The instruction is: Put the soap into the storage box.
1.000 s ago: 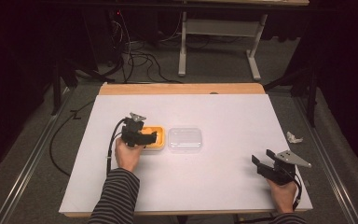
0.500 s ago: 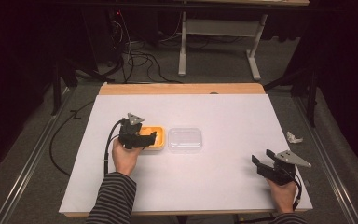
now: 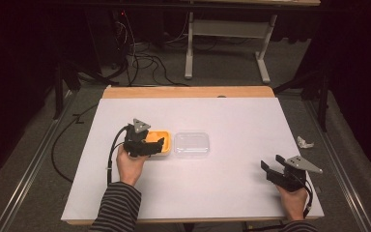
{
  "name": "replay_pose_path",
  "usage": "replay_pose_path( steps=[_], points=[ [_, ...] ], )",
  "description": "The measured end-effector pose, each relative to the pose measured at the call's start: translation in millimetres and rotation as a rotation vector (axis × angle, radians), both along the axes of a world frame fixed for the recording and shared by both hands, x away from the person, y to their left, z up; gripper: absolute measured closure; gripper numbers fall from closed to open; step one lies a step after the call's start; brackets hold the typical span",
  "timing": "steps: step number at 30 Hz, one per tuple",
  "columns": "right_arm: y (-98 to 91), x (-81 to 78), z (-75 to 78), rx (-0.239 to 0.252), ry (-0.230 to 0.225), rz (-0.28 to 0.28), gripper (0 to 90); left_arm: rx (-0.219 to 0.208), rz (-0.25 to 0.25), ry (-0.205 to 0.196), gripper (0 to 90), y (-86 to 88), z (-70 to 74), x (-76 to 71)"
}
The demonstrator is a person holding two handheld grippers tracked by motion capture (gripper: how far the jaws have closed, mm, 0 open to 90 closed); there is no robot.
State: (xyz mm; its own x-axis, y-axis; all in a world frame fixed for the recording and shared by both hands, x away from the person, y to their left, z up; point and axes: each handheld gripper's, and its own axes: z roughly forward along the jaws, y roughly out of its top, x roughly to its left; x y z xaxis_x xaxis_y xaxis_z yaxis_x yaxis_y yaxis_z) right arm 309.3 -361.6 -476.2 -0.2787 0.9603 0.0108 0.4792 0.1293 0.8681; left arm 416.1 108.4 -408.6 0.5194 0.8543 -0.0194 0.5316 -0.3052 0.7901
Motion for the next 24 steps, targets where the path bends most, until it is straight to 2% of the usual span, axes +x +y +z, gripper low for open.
replay_pose_path(
  steps=[10,24],
  points=[
    [0.1,0.1,0.0,0.001,0.002,0.0,33.1,-0.018,-0.015,-0.016,22.0,0.3,2.5,-10.8],
    [0.4,0.5,0.0,-0.004,0.007,0.001,33.2,-0.053,-0.008,-0.032,22.1,14.5,4.2,-25.4]
  ],
)
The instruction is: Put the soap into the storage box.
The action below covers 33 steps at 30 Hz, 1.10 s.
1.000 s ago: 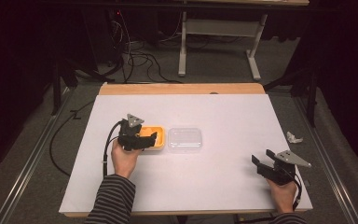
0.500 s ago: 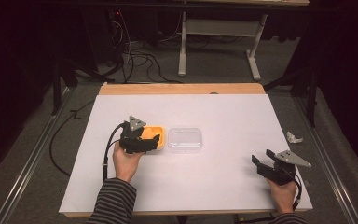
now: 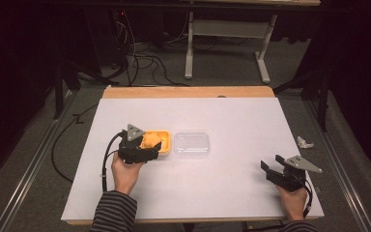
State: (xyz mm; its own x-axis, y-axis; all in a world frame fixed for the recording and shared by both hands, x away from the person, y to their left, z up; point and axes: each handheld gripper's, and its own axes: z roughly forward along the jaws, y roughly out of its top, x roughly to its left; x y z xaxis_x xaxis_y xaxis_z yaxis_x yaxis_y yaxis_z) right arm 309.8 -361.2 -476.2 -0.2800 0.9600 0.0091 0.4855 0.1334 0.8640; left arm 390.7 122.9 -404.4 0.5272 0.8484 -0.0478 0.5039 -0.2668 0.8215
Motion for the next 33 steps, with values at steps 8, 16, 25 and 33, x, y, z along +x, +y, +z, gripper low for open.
replay_pose_path(
  steps=[8,16,25,33],
  points=[
    [0.2,0.4,-0.1,0.001,0.004,0.001,33.4,-0.028,0.006,-0.009,22.1,6.9,0.6,-7.5],
    [0.0,0.3,0.0,0.0,0.002,0.001,33.3,-0.044,-0.001,-0.014,22.0,10.0,-0.5,-14.7],
    [-0.3,0.1,0.0,0.001,0.0,0.002,33.3,-0.057,-0.003,-0.021,22.2,12.9,-2.6,-23.2],
    [0.0,0.0,0.0,0.001,0.001,0.001,33.4,-0.065,-0.001,-0.022,22.2,16.4,-6.2,-29.7]
  ],
)
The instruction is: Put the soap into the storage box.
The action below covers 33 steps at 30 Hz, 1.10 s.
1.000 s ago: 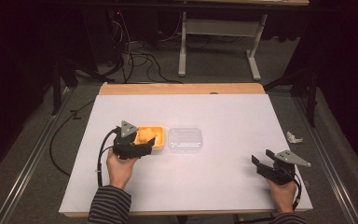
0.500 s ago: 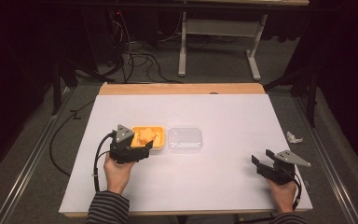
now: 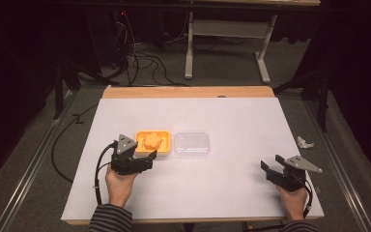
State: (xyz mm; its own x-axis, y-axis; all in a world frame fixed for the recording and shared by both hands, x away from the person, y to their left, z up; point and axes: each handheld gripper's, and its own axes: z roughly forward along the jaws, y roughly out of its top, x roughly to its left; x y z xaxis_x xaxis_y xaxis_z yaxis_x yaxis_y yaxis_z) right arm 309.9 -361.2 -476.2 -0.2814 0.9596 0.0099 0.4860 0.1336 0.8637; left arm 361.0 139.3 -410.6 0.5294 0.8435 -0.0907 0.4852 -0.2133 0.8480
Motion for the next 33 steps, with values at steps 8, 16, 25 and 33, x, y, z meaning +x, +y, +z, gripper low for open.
replay_pose_path(
  steps=[8,16,25,33],
  points=[
    [0.0,0.0,0.0,0.0,0.0,-0.001,33.3,-0.01,0.001,0.0,22.1,5.1,-2.0,-5.3],
    [0.1,0.0,0.0,-0.001,0.001,0.0,33.3,-0.023,0.007,0.006,21.9,8.9,-6.4,-10.6],
    [-0.1,0.0,-0.1,-0.001,-0.004,-0.002,33.3,-0.035,0.007,0.007,21.5,10.2,-12.8,-15.0],
    [0.3,0.0,0.0,-0.002,0.0,-0.001,33.3,-0.032,0.005,0.015,21.2,8.4,-21.9,-18.4]
  ],
)
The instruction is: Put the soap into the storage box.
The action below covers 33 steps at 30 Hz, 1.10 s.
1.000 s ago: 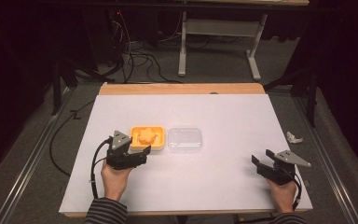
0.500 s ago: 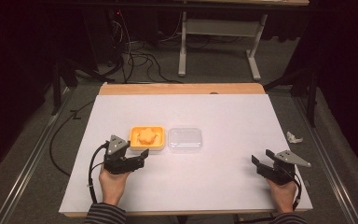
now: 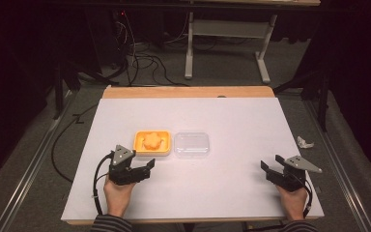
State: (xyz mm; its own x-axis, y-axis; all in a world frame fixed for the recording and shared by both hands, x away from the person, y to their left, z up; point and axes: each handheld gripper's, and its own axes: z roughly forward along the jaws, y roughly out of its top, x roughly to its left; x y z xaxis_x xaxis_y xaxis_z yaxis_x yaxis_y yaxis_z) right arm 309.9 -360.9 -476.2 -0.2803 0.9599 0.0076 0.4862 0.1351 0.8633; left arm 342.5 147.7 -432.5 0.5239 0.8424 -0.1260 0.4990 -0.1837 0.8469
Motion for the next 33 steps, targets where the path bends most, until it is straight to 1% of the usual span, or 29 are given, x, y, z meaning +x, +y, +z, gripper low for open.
replay_pose_path(
  steps=[3,15,22,27,30,33],
  points=[
    [0.4,-0.2,0.0,0.001,0.001,-0.003,33.3,-0.002,-0.001,0.004,21.2,-1.2,-3.5,-0.5],
    [-0.6,-0.1,0.0,0.004,-0.003,-0.001,33.3,0.022,-0.016,0.023,21.4,-11.2,-15.0,-1.2],
    [-0.1,0.0,0.0,0.001,0.0,-0.005,33.3,0.037,-0.035,0.026,21.2,-20.8,-21.4,0.8],
    [-0.2,0.1,0.0,0.001,0.0,-0.002,33.3,0.052,-0.04,0.024,21.1,-27.3,-25.4,1.3],
    [-0.5,0.0,0.0,0.002,-0.004,-0.003,33.3,0.05,-0.04,0.021,21.2,-30.8,-27.2,2.0],
    [-0.6,-0.6,0.1,0.01,-0.006,-0.005,33.2,0.06,-0.047,0.019,21.3,-34.6,-29.4,2.3]
  ],
)
